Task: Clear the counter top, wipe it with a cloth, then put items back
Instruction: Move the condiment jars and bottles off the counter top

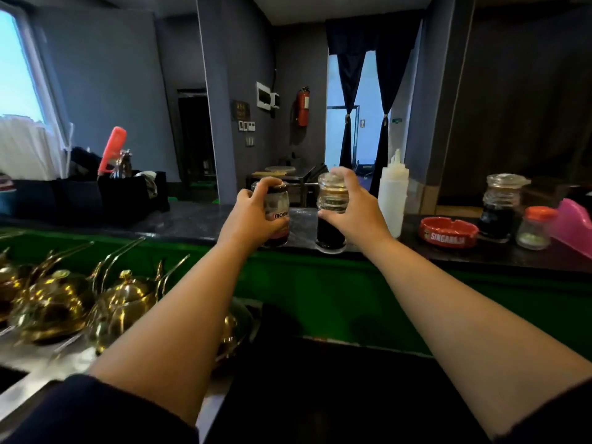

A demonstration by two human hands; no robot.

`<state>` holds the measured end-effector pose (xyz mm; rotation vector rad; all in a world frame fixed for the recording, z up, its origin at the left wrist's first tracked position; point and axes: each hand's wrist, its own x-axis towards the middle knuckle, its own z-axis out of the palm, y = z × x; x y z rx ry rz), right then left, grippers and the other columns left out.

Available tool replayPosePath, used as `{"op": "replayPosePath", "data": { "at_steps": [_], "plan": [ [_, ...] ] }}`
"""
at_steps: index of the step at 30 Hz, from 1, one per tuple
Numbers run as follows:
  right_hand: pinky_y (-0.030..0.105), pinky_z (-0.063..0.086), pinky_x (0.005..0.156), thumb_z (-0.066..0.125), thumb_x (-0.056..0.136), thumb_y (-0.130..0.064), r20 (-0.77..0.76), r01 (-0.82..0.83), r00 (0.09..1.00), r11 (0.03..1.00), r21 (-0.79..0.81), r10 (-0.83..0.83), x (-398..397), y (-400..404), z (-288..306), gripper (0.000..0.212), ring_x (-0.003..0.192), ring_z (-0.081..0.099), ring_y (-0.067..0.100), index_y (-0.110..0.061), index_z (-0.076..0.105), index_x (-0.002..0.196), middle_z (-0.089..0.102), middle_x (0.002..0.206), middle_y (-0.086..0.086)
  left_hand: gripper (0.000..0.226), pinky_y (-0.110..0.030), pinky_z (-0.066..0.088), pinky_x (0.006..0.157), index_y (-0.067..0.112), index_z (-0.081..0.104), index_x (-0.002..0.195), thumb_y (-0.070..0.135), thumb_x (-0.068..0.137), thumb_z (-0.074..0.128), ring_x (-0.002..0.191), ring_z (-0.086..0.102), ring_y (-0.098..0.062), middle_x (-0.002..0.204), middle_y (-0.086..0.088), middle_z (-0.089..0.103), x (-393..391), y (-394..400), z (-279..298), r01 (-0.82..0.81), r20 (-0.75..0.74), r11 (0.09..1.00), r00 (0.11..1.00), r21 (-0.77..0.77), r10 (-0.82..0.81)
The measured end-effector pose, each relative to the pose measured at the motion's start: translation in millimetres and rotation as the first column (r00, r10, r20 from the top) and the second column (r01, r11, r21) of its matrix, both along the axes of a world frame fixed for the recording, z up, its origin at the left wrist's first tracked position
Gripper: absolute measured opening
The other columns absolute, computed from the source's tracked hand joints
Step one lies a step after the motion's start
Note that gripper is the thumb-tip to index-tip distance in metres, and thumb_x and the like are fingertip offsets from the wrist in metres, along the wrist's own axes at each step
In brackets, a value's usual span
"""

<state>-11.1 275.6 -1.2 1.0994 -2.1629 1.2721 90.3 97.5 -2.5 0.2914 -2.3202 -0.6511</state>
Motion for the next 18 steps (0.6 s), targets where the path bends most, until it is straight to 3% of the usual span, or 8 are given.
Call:
{"op": "replayPosePath", "data": {
  "at_steps": [4, 8, 12, 18],
  "plan": [
    [0.035, 0.054, 0.084, 0.081, 0.076, -0.028, 0.019, -0.05, 0.999, 0.998, 0.034, 0.049, 39, 30, -20, 0.069, 0.096, 0.063, 0.017, -0.039, 0.039, 0.13, 0.063, 0.113, -0.001, 0.062, -0.026, 0.047, 0.076, 0.044, 0.037, 0.128, 0.033, 0.08, 0.075, 0.094, 0.052, -0.019, 0.121, -0.006, 0.044, 58, 43, -23, -0.038, 0.007, 0.998, 0.999, 0.053, 0.038],
    [0.04, 0.054, 0.088, 0.082, 0.073, -0.027, 0.109, -0.144, 0.985, 0.984, 0.105, 0.133, 71, 49, -64, 0.072, 0.105, 0.061, 0.021, -0.047, 0.038, 0.127, 0.064, 0.116, -0.003, 0.062, -0.025, 0.043, 0.079, 0.043, 0.037, 0.127, 0.034, 0.08, 0.075, 0.098, 0.048, -0.014, 0.122, -0.003, 0.043, 109, 81, -70, -0.099, 0.064, 0.99, 0.994, 0.103, 0.093],
    [0.025, 0.045, 0.078, 0.082, 0.074, -0.019, 0.255, -0.233, 0.946, 0.967, 0.106, 0.2, 96, 52, -124, 0.07, 0.097, 0.058, 0.013, -0.042, 0.041, 0.127, 0.062, 0.118, -0.003, 0.064, -0.026, 0.045, 0.078, 0.044, 0.035, 0.129, 0.034, 0.079, 0.074, 0.1, 0.05, -0.015, 0.125, -0.005, 0.042, 146, 105, -136, -0.149, 0.117, 0.985, 0.983, 0.088, 0.138],
    [0.02, 0.042, 0.082, 0.082, 0.073, -0.01, 0.425, -0.328, 0.87, 0.937, 0.118, 0.251, 119, 31, -221, 0.07, 0.102, 0.054, 0.01, -0.037, 0.043, 0.125, 0.058, 0.119, -0.001, 0.065, -0.031, 0.052, 0.081, 0.046, 0.033, 0.128, 0.034, 0.079, 0.073, 0.107, 0.055, -0.022, 0.129, 0.0, 0.037, 182, 123, -244, -0.248, 0.191, 0.954, 0.958, 0.17, 0.215]
  ]
}}
